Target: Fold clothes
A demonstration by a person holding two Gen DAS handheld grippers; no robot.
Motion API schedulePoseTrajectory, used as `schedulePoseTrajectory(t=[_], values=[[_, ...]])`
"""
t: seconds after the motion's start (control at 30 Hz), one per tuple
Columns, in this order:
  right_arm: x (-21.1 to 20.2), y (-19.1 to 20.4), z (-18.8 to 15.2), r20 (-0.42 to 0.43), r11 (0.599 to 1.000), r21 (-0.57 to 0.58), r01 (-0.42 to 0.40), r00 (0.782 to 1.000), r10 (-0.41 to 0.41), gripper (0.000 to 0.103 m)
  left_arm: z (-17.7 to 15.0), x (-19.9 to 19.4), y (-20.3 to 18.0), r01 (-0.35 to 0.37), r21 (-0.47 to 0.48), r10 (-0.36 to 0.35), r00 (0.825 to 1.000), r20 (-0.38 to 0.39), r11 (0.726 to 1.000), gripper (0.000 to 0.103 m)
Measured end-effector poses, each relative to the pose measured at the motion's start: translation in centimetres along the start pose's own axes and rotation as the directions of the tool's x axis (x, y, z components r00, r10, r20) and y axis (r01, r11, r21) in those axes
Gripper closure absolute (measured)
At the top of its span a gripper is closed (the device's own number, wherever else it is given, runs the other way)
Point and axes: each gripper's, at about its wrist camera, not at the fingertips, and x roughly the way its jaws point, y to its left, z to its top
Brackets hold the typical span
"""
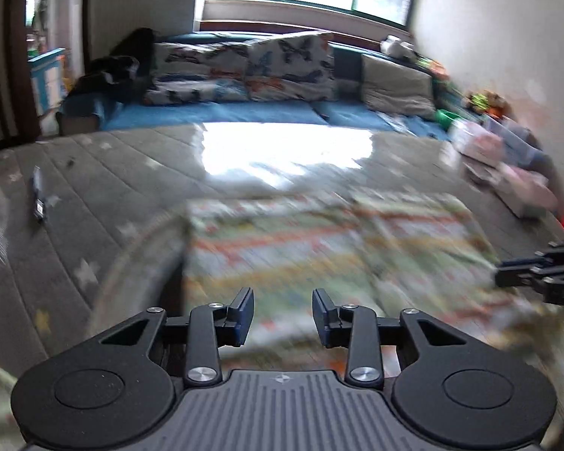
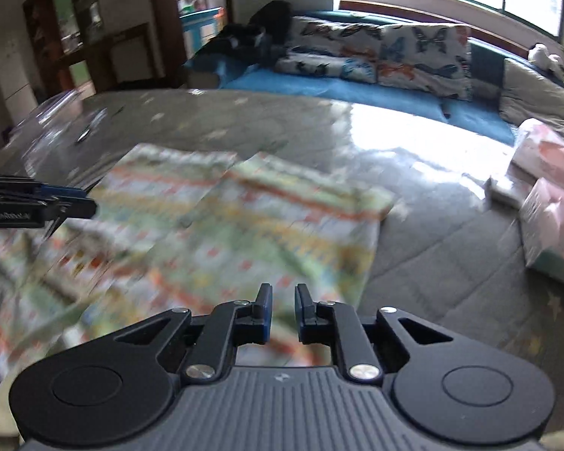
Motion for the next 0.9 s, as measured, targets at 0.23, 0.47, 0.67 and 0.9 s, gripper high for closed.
schedulePoseTrajectory(t=[0.23, 0.47, 0.67, 0.9], values=[[-1.5, 2.6, -3.7, -0.026, 0.998, -0.049, -0.026, 0.999, 0.024, 0.085, -4.6, -2.2, -2.9, 0.089, 0.033, -0.087, 0.995, -0.045, 0.995, 0.069], [-3.9, 4.3, -4.9, -0.01, 0.996, -0.091, -0.02, 1.0, 0.019, 0.085, -7.8, -4.0, -5.1, 0.109, 0.102, -0.104, 0.993, -0.049, 0.989, 0.069], [-6.3, 8.1, -5.6, 0.01, 0.981, -0.16, -0.113, 0.993, 0.116, 0.085, -7.9, -5.7, -3.2, 0.113, 0.001, -0.113, 0.993, -0.024, 0.994, 0.068], [-7.0, 13.3, -6.6, -0.016, 0.941, -0.241, -0.236, 0.971, 0.239, 0.085, -8.7, -8.8, -1.5, 0.096, -0.03, -0.095, 0.995, 0.021, 0.995, 0.066]])
